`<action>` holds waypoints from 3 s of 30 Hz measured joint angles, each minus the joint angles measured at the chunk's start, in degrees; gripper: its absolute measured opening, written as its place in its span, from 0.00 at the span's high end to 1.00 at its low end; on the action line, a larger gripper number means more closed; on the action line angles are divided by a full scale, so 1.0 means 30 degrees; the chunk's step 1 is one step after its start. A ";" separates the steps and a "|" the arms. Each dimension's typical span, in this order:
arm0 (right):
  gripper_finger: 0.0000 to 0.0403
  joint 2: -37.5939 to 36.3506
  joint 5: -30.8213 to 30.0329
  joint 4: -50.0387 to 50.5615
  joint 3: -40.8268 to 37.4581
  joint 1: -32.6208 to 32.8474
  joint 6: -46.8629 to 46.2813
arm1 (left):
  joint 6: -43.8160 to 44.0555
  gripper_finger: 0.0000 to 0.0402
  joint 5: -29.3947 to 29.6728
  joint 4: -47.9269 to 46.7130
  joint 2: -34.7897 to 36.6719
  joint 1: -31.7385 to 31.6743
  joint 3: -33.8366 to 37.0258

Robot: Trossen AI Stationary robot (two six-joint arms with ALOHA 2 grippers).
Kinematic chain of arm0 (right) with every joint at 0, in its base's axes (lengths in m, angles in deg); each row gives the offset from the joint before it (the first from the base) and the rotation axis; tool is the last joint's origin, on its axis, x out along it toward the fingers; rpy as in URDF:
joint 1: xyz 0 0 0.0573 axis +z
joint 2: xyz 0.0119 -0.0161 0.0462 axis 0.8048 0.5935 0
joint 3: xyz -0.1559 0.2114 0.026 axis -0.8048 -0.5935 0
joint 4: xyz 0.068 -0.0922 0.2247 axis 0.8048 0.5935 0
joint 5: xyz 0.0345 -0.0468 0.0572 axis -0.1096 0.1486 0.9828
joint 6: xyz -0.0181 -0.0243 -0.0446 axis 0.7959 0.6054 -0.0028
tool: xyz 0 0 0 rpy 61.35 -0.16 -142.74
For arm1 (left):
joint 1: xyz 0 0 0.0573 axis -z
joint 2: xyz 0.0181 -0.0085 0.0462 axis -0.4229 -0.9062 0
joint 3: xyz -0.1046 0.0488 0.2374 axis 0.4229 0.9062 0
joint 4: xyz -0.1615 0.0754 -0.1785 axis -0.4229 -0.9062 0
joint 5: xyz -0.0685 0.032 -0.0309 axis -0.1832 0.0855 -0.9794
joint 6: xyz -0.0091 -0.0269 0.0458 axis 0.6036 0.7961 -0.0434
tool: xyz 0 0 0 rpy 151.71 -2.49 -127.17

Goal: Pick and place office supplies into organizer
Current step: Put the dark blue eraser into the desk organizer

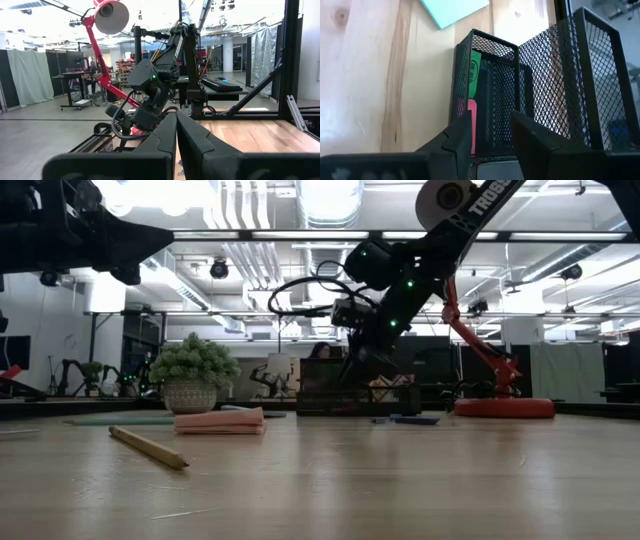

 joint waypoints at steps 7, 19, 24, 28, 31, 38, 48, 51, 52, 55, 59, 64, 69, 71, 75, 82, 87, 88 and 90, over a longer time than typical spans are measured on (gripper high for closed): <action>0.72 -0.0036 0.0000 0.0071 0.0581 0.0009 -0.1632 | -0.0001 1.00 0.0004 -0.0007 0.0000 0.0000 0.0000; 0.69 -0.0044 0.0002 0.3456 0.2206 0.0407 -0.5841 | 0.0000 1.00 -0.0003 -0.0015 0.0000 -0.0007 0.0000; 0.63 -0.0044 0.0015 0.6544 0.2940 0.0768 -0.8448 | 0.0000 1.00 -0.0007 -0.0015 -0.0007 0.0000 0.0000; 0.59 -0.0037 0.0074 0.8048 0.3281 0.1260 -1.0477 | -0.0002 1.00 -0.0006 -0.0015 -0.0007 -0.0002 0.0000; 0.56 -0.0044 0.0087 0.8819 0.3393 0.1774 -1.1747 | 0.0000 1.00 -0.0003 -0.0015 -0.0007 0.0000 0.0000; 0.53 -0.0037 0.0095 1.0978 0.3378 0.2948 -1.4575 | -0.0007 1.00 -0.0007 -0.0015 -0.0007 0.0000 0.0000; 0.53 -0.0042 0.1091 1.3426 0.3364 0.3866 -1.8932 | -0.0004 1.00 -0.0004 -0.0015 -0.0007 -0.0004 0.0004; 0.53 -0.0039 0.2022 1.3404 0.3344 0.4052 -1.9685 | 0.0000 1.00 -0.0007 -0.0015 -0.0007 -0.0006 0.0000; 0.53 -0.0044 0.2143 1.3388 0.3307 0.4170 -1.9863 | 0.0000 1.00 -0.0007 -0.0015 -0.0007 0.0000 0.0001; 0.53 -0.0036 0.2137 1.3465 0.3133 0.4459 -2.0325 | 0.0000 1.00 -0.0007 -0.0015 -0.0007 -0.0002 0.0007; 0.53 -0.0036 0.2092 1.3862 0.3022 0.4691 -2.0535 | 0.0000 1.00 -0.0007 -0.0015 -0.0007 0.0000 0.0001; 0.53 -0.0036 0.2069 1.3905 0.2808 0.4832 -2.1183 | 0.0000 1.00 -0.0003 -0.0007 -0.0007 0.0000 0.0004; 0.53 0.0007 0.2003 1.3886 0.2513 0.4903 -2.2084 | 0.0000 1.00 -0.0007 -0.0007 -0.0007 0.0000 0.0007; 0.53 0.0007 0.1996 1.3846 0.2378 0.4903 -2.2230 | 0.0000 1.00 -0.0007 -0.0007 -0.0007 0.0000 0.0007; 0.53 0.0007 0.1995 1.3783 0.2077 0.4926 -2.2816 | 0.0000 1.00 -0.0007 -0.0007 -0.0007 0.0000 0.0007; 0.53 0.0007 0.1999 1.2759 0.1447 0.5126 -2.2825 | -0.0007 1.00 0.0000 -0.0007 -0.0007 -0.0003 0.0007; 0.53 0.0007 0.1989 1.2587 0.1321 0.5260 -2.2830 | -0.0007 1.00 0.0000 -0.0014 -0.0007 0.0000 0.0007; 0.53 0.0007 0.1983 1.2532 0.1281 0.5263 -2.2830 | -0.0007 1.00 0.0000 -0.0007 -0.0007 0.0000 0.0007; 0.53 0.0007 0.2011 1.2405 0.1145 0.5285 -2.2830 | -0.0007 1.00 0.0000 -0.0007 -0.0007 0.0000 0.0007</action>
